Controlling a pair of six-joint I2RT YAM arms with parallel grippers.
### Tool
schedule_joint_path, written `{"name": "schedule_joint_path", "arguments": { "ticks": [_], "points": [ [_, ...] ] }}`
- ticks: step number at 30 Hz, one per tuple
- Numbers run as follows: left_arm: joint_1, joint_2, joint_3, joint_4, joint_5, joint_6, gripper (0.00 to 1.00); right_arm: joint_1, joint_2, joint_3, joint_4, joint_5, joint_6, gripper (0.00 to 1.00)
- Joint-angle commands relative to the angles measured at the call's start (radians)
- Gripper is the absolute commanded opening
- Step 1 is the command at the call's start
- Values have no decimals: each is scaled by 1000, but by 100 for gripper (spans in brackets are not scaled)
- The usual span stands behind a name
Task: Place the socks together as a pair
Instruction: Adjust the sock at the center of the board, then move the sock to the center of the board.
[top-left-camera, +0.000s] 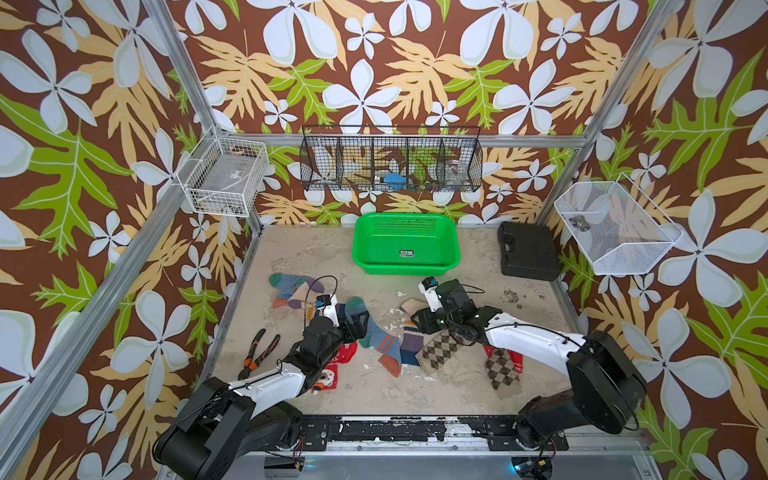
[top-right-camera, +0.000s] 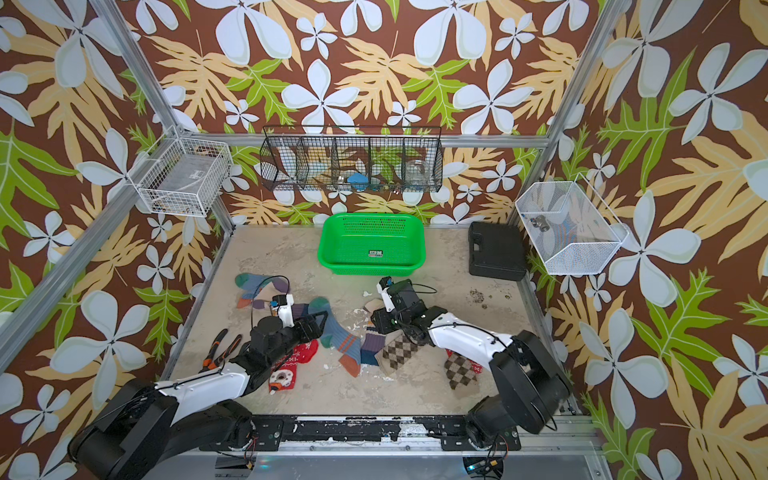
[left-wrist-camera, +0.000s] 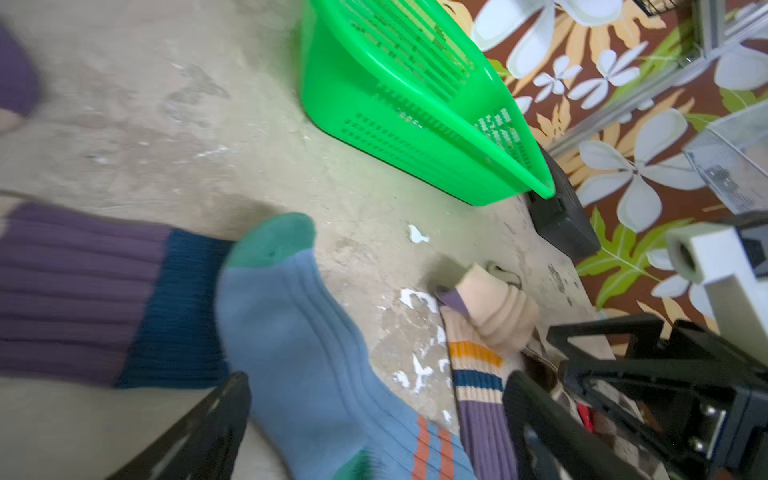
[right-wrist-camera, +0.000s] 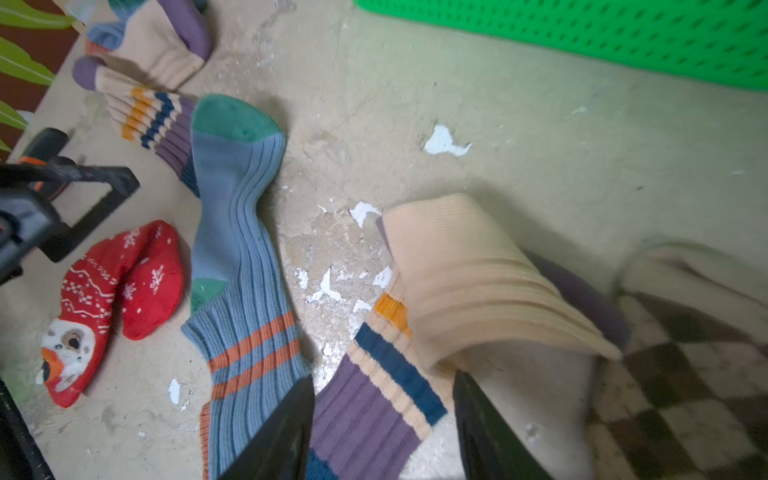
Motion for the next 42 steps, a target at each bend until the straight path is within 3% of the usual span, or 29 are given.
{"name": "schedule_joint_path", "arguments": {
  "ticks": [1,7,14,23,29,34,37,42],
  "points": [
    [-53,41,48,-28,-10,33,97,-57,-93,-82,24,34,38,58],
    [-74,197,66,92,27,0,97,-242,-191,-280,143,-88,113,61],
    [-72,346,68,175,1,-9,97,-345,-56,-318,286,-265,162,61],
    [83,312,-6,202,-38,0,97,-472,63,-325,376,-302,188,54],
    [103,283,-9,195,-54,7,97,-628,24,-318,359,-277,174,54],
    [103,184,-14,156,-31,26,98,-596,-129,-250,235,-151,122,53],
    [101,52,-18,75,-30,34,98,-444,-220,-156,72,-25,49,54],
    [96,-180,-11,-68,-52,44,98,-217,-261,-115,-18,-71,62,54]
  ]
}}
